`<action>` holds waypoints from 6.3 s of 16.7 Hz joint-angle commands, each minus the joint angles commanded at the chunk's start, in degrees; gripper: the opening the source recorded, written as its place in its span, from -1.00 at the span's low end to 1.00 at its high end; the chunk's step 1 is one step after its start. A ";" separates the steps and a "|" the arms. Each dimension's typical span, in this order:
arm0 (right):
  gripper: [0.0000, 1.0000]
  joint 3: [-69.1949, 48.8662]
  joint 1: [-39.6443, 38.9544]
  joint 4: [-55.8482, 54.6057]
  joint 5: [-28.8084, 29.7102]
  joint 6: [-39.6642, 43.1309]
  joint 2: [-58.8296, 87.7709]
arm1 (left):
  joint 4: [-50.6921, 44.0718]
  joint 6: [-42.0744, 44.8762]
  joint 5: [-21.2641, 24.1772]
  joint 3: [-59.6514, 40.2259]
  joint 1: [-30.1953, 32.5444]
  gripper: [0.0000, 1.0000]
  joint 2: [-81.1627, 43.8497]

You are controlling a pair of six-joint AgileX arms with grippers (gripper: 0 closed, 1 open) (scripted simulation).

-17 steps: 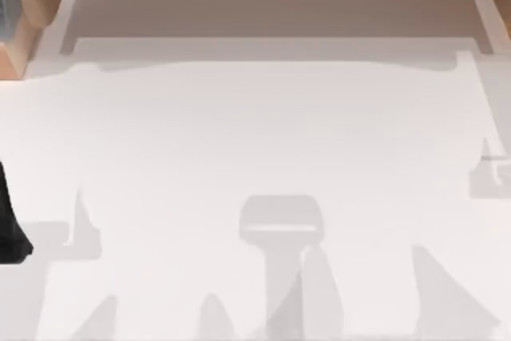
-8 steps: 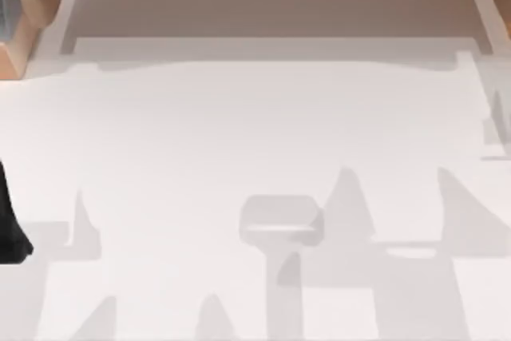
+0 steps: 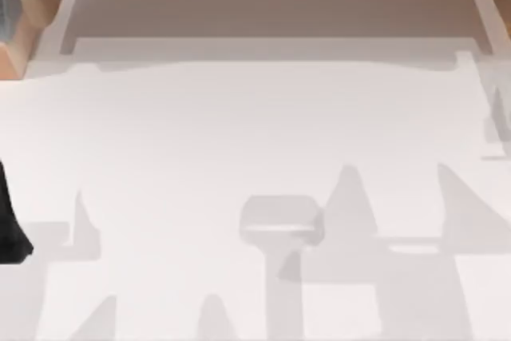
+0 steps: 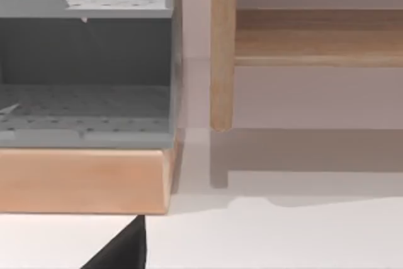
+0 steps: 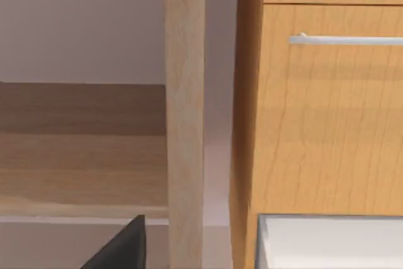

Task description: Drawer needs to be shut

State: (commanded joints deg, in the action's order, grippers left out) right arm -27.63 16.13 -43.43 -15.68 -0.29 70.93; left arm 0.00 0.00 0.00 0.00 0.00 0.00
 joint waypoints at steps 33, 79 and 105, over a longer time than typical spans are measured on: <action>1.00 2.06 25.92 -48.41 -24.51 89.18 45.77 | 0.00 0.00 0.00 0.00 0.00 1.00 0.00; -1.00 -14.89 16.84 -37.29 -14.81 89.21 52.17 | 0.00 0.00 0.00 0.00 0.00 1.00 0.00; -1.00 -44.25 8.76 -20.38 -6.48 89.17 64.96 | 0.00 0.00 0.00 0.00 0.00 1.00 0.00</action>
State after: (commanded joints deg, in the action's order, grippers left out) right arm -71.88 24.89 -63.81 -22.16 88.88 135.90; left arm 0.00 0.00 0.00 0.00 0.00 0.00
